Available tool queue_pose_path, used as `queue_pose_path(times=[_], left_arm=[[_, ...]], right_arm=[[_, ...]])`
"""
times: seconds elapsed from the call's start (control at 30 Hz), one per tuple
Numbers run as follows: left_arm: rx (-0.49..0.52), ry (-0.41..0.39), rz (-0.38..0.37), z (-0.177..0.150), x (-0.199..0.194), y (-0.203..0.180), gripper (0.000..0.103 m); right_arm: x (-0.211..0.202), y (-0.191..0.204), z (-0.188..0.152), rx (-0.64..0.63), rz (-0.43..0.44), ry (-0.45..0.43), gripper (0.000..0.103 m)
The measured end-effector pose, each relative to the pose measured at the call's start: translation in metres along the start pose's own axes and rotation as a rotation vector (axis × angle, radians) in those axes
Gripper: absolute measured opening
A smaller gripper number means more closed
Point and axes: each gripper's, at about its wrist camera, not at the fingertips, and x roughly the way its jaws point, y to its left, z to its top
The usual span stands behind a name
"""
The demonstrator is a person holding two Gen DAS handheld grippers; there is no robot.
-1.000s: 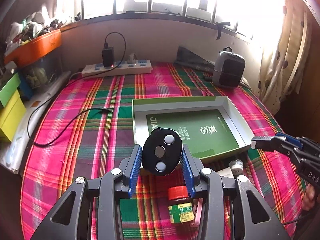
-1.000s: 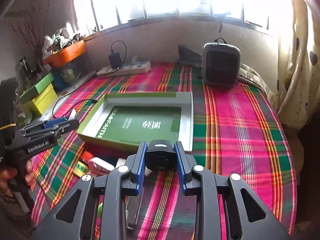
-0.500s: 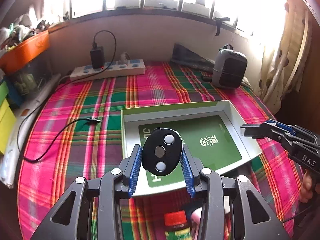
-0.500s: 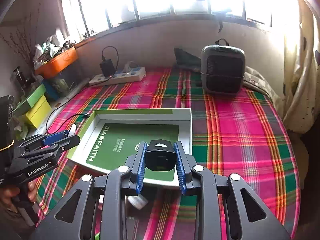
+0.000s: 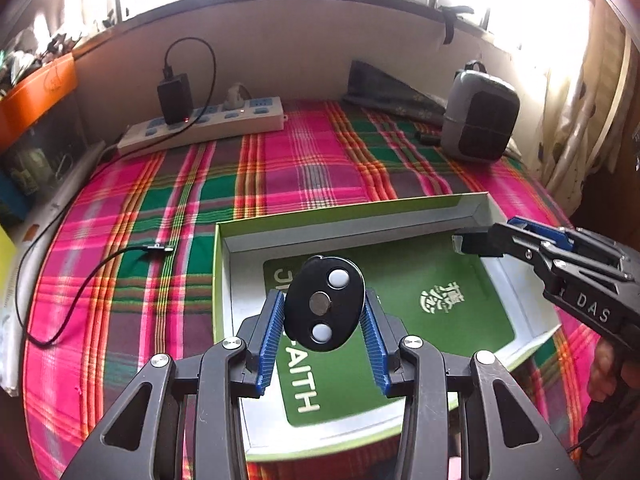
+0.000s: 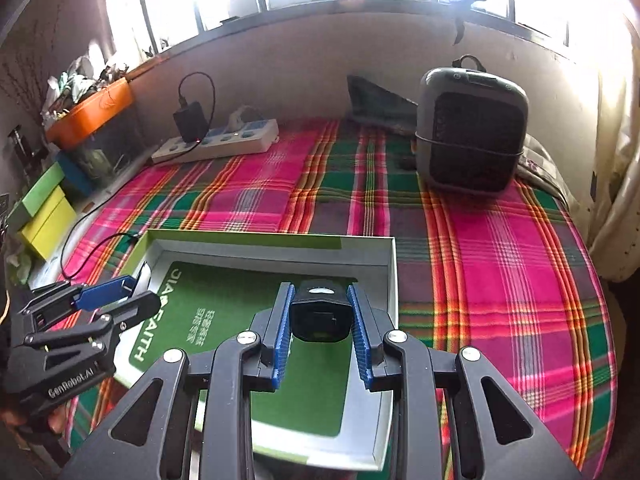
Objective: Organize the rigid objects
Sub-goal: 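Carry the fob and the black device over the green box with both tools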
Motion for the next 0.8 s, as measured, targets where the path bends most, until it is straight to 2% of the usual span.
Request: queue_pose_path(times=[0.8], left_arm=[[-0.003,0.053,0.007,-0.001,0.029,0.0,0.038]], right_arm=[[0.033,0.006,-0.007,-0.032,-0.034,0.052,0.029]])
